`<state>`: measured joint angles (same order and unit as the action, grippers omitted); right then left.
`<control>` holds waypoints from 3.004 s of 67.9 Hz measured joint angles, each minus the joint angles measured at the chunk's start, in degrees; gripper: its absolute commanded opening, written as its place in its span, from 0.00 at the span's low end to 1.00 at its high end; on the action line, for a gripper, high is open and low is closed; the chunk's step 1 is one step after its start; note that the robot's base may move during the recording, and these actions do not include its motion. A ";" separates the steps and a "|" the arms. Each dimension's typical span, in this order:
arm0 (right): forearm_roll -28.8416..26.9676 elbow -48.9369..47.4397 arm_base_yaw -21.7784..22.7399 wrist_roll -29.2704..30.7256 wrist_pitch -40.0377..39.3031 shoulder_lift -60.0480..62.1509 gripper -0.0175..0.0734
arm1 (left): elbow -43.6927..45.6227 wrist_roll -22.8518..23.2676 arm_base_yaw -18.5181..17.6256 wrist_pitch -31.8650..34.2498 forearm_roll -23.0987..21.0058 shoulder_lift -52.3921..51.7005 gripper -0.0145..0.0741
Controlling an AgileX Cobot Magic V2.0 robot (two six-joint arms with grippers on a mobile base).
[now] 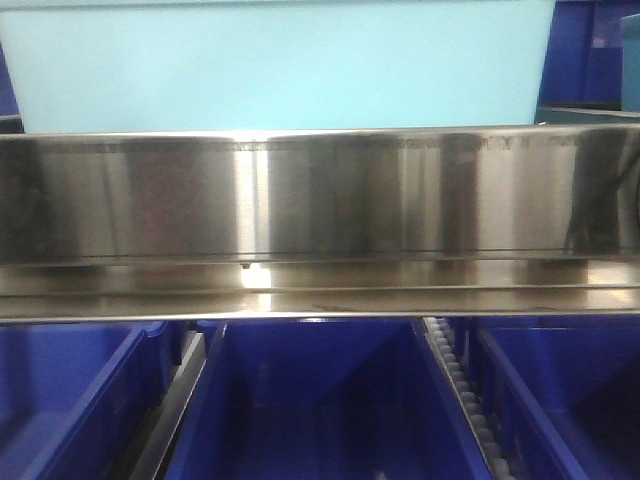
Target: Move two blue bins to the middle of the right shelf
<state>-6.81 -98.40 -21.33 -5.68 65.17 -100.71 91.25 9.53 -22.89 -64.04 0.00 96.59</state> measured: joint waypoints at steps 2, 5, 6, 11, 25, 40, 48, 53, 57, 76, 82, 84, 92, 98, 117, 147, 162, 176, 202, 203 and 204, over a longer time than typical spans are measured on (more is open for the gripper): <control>0.00 0.00 0.00 0.00 0.00 0.00 0.02 | 0.12 0.00 0.00 -0.13 0.00 0.00 0.04; 0.00 0.00 0.00 -0.11 0.11 0.00 0.02 | 0.50 0.00 0.00 -0.42 0.00 0.00 0.04; 0.00 0.00 0.00 -0.11 0.11 0.00 0.02 | 0.69 0.04 0.00 -0.53 0.00 0.04 0.04; 0.00 0.00 0.00 -0.20 0.73 0.34 0.02 | 1.94 0.04 0.00 -1.47 0.00 0.13 0.04; -0.13 0.11 0.00 -0.50 0.64 4.07 0.02 | 6.58 0.04 0.00 -3.43 0.73 -1.68 0.04; -0.24 0.00 0.00 -0.86 -4.40 11.62 0.02 | 12.61 0.04 0.00 -3.93 1.00 -6.05 0.04; -0.33 -1.52 0.00 -0.98 -6.23 14.58 0.02 | 15.95 0.04 0.00 -4.05 0.59 -8.15 0.04; -0.33 -3.23 0.00 -0.98 -6.52 15.57 0.02 | 17.62 0.04 -0.56 -4.05 0.44 -8.96 0.04; -0.13 -4.83 0.00 -0.98 -6.52 16.08 0.02 | 18.75 0.04 -1.19 -4.05 0.61 -9.27 0.04; 1.77 -8.18 0.11 -0.88 -6.41 16.35 0.02 | 20.11 0.04 -3.88 -1.55 2.71 -9.64 0.04; 1.77 -8.18 0.11 -0.78 -6.18 16.35 0.02 | 20.11 0.15 -3.88 -1.55 2.93 -9.64 0.04; 1.77 -8.18 0.11 -0.78 -6.18 16.35 0.02 | 20.11 0.15 -3.92 -1.55 3.07 -9.64 0.04; 1.77 -8.18 0.11 -0.78 -6.18 16.35 0.02 | 20.11 0.15 -4.02 -1.55 3.43 -9.64 0.04; 1.77 -8.18 0.11 -0.78 -6.18 16.35 0.02 | 20.11 0.15 -4.02 -1.30 3.43 -9.64 0.04; 1.77 -8.18 0.11 -0.78 -6.18 16.35 0.02 | 20.11 0.15 -4.02 -0.24 3.64 -9.64 0.04; 2.23 -8.25 0.20 -0.78 -6.54 16.35 0.02 | 20.11 0.05 -4.02 4.51 3.97 -9.64 0.04; 2.34 -8.30 0.20 -0.78 -6.98 16.35 0.02 | 20.11 -0.08 -4.02 6.61 4.20 -9.64 0.04; 2.34 -8.30 0.23 -0.78 -7.34 16.35 0.02 | 20.11 -0.40 -4.02 9.51 4.40 -9.64 0.04; 2.34 -8.30 0.23 -0.89 -7.47 16.35 0.02 | 20.11 -0.60 -4.02 13.14 4.77 -9.64 0.04; 2.34 -8.30 0.23 -0.89 -7.47 16.35 0.02 | 20.11 -0.60 -4.02 13.17 4.77 -9.64 0.04; 2.34 -8.30 0.23 -0.89 -7.47 16.35 0.02 | 20.11 -0.60 -4.02 13.27 4.77 -9.64 0.04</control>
<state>-4.47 -106.70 -21.10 -6.57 57.70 -84.36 111.36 8.94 -26.91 -50.77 4.77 86.95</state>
